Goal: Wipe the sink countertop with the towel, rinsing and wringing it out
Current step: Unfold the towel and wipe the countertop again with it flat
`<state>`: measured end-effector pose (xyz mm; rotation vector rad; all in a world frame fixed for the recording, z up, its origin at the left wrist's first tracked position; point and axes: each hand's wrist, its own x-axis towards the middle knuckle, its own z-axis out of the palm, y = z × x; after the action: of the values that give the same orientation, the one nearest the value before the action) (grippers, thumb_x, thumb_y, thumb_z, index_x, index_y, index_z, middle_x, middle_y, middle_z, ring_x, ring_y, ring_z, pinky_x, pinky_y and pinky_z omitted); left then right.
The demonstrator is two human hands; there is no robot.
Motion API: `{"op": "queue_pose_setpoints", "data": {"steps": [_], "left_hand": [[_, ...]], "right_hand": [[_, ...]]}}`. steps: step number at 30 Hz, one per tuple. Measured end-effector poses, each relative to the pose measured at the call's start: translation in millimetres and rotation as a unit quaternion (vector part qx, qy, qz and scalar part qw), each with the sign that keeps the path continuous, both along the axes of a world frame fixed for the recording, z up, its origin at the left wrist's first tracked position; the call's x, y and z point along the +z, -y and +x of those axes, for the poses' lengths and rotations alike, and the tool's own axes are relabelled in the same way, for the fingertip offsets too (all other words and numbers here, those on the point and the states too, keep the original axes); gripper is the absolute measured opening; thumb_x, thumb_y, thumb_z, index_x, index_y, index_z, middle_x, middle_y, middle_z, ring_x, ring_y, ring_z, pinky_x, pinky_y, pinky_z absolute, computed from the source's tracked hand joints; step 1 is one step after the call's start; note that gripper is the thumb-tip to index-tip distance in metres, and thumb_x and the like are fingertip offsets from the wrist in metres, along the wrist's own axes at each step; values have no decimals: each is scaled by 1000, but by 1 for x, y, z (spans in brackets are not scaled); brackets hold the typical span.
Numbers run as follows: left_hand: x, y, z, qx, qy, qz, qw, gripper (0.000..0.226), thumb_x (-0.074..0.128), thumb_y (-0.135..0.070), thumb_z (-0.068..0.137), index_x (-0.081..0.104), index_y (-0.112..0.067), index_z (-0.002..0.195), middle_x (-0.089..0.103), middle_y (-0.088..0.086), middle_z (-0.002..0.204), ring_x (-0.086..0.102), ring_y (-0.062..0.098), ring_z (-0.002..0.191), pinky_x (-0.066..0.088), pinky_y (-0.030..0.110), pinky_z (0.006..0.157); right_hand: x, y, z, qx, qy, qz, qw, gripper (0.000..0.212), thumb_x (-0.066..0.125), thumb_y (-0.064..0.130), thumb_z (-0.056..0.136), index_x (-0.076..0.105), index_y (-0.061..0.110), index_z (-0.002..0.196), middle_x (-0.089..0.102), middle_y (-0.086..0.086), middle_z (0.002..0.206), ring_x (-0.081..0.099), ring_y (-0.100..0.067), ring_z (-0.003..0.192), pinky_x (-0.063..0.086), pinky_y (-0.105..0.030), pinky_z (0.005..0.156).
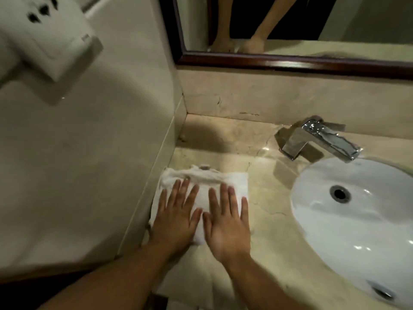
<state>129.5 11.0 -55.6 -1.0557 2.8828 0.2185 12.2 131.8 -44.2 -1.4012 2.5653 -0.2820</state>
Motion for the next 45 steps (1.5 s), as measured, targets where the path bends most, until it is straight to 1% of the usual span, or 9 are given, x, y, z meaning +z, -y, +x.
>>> {"op": "queue_pose_setpoints", "data": {"steps": [6, 9, 12, 17, 25, 30, 33, 38, 45], "left_hand": [[5, -75, 51, -14, 9, 0, 1000, 66, 21, -51, 106, 18, -21, 165, 12, 7, 174, 17, 28, 159, 18, 57, 122], [0, -80, 56, -16, 31, 3, 999, 70, 19, -55, 105, 17, -20, 165, 16, 10, 173, 21, 30, 157, 24, 60, 118], [-3, -76, 53, -18, 34, 3, 999, 69, 21, -55, 105, 28, -16, 162, 24, 12, 170, 30, 32, 154, 29, 60, 115], [5, -46, 14, -12, -5, 26, 1000, 71, 29, -52, 102, 14, -24, 166, 9, 3, 174, 13, 24, 160, 17, 55, 123], [-5, 81, -120, -28, -15, 3, 1000, 70, 18, -57, 102, 14, -27, 165, 11, 3, 174, 7, 24, 160, 8, 52, 128], [-9, 143, -188, -29, -11, -7, 999, 84, 8, -63, 87, 12, -31, 165, 6, 1, 174, 2, 21, 160, -3, 44, 128], [-14, 149, -191, -30, -35, -28, 999, 80, 14, -61, 90, 14, -31, 165, 7, 0, 174, 3, 20, 160, -2, 45, 128], [-9, 149, -189, -31, -6, -43, 999, 70, 27, -53, 104, 0, -31, 165, -5, -2, 174, -7, 18, 160, -5, 48, 128], [11, 54, -108, -32, -1, -22, 999, 72, -1, -61, 100, -9, -30, 164, -13, 1, 174, -14, 21, 160, -2, 55, 128]], "right_hand": [[5, -73, 52, -12, 2, 21, 1000, 65, 37, 49, 103, 28, 24, 162, 19, -8, 171, 16, -27, 158, 24, -56, 122], [1, -81, 54, -30, -5, 20, 999, 63, 40, 50, 98, 44, 23, 155, 33, -9, 165, 35, -31, 151, 30, -57, 116], [-10, -75, 48, -41, -37, 0, 998, 63, 46, 51, 94, 52, 23, 150, 41, -11, 161, 43, -34, 146, 33, -60, 113], [-9, -42, 11, -6, -7, -1, 1000, 65, 42, 49, 101, 37, 20, 158, 27, -12, 167, 25, -32, 155, 28, -61, 118], [1, 75, -121, 3, 25, 44, 999, 66, 8, 59, 106, -7, 30, 163, -18, -5, 170, -24, -25, 156, -6, -54, 126], [-5, 141, -187, -18, 26, 82, 996, 69, 20, 55, 104, -7, 33, 163, -20, -3, 171, -24, -21, 156, -10, -54, 124], [-5, 147, -192, -7, 15, 86, 996, 70, 20, 55, 103, -8, 31, 163, -20, -3, 171, -23, -22, 156, -10, -55, 124], [1, 139, -184, -15, 24, 62, 998, 68, 19, 53, 105, -7, 29, 164, -19, -4, 171, -21, -22, 156, -11, -55, 125], [5, 50, -102, -31, 0, 9, 999, 65, 13, 56, 106, 4, 29, 165, -7, -4, 173, -14, -22, 158, -2, -54, 126]]}}
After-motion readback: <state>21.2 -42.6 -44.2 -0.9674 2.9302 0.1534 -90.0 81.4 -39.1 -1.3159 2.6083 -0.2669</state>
